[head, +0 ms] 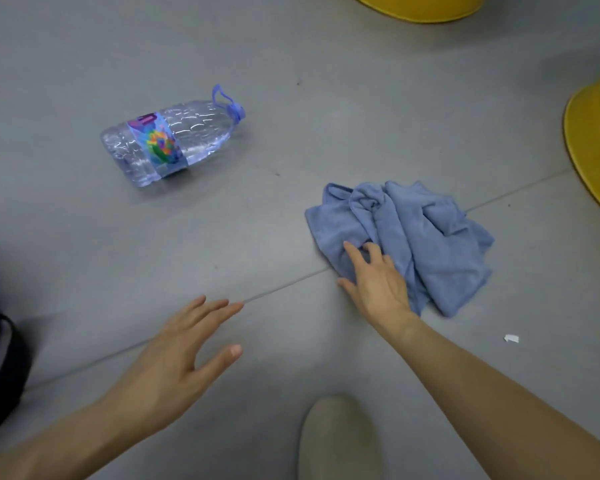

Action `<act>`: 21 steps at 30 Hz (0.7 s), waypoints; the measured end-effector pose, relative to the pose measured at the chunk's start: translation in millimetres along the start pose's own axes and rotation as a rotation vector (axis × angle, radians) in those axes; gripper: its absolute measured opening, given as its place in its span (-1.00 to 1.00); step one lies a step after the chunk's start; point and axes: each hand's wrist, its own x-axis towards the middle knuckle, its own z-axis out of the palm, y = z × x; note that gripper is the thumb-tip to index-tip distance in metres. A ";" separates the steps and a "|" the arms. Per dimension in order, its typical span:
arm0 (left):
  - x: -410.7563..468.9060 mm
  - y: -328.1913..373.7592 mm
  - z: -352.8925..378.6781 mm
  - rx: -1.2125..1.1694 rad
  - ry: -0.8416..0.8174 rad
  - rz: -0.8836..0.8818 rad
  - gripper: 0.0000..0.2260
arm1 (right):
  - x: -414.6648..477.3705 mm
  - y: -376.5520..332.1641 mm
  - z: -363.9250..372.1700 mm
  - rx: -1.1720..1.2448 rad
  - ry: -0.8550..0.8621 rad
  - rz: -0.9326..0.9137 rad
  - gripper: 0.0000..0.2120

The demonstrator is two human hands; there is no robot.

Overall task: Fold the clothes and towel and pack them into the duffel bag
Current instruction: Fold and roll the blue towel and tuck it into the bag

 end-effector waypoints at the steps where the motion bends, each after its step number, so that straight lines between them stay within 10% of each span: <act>1: 0.4 0.0 1.5 0.009 -0.008 0.003 -0.45 | 5.5 2.4 -1.9 0.001 0.019 -0.009 -0.54; 12: 4.9 3.4 -13.9 -0.044 0.144 0.004 -0.47 | -7.5 -61.7 -61.7 0.702 0.271 -0.185 -0.80; 21: -4.1 -30.1 -50.7 -0.525 0.366 -0.111 -0.63 | -51.6 -170.7 -94.2 1.224 -0.315 -0.331 -0.84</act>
